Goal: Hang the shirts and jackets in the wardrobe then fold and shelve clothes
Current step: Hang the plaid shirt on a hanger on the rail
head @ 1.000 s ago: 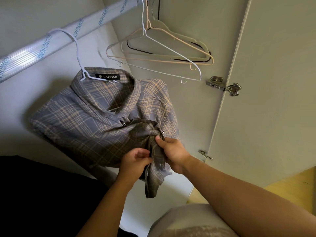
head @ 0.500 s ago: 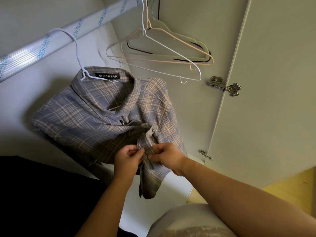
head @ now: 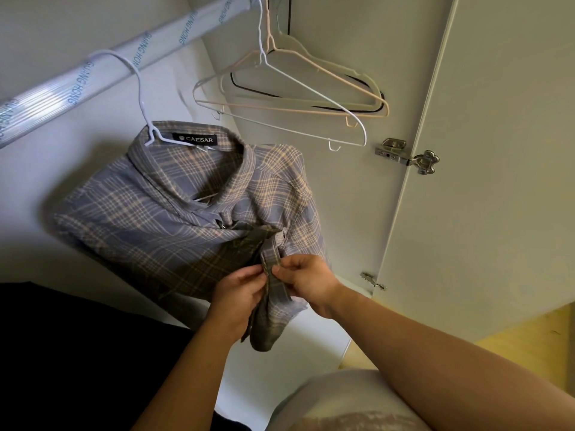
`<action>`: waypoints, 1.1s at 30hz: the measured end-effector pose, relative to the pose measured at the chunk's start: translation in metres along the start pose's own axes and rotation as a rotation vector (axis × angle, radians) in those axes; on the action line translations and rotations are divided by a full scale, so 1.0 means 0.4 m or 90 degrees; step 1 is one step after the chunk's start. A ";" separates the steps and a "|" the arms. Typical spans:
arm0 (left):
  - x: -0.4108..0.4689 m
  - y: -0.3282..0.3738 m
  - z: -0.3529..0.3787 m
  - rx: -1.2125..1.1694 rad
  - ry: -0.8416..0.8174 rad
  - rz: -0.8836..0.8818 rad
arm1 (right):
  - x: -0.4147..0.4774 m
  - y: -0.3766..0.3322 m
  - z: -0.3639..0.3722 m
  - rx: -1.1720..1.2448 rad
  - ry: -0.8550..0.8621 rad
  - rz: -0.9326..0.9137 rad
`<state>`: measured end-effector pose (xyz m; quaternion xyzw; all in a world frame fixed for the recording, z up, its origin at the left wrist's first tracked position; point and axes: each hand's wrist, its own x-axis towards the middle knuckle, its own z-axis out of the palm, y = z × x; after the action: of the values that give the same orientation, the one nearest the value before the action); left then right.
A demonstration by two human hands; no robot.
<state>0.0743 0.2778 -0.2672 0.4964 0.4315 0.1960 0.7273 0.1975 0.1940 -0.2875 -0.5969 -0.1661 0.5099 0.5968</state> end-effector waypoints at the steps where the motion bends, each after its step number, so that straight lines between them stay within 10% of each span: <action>1: 0.000 -0.002 -0.003 0.010 -0.013 -0.007 | 0.000 0.001 0.000 -0.005 -0.004 0.006; 10: 0.019 -0.013 -0.024 0.034 0.068 -0.011 | 0.006 0.003 -0.001 -0.018 0.054 0.029; 19: 0.035 0.005 -0.067 0.470 0.161 0.148 | 0.022 0.007 -0.025 -0.193 0.178 0.107; 33: 0.016 0.001 -0.030 0.327 0.051 0.035 | 0.012 -0.010 -0.003 -0.111 0.136 0.151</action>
<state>0.0682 0.2891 -0.2710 0.6680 0.4817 0.1191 0.5545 0.2020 0.1981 -0.2861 -0.7125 -0.0737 0.4943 0.4924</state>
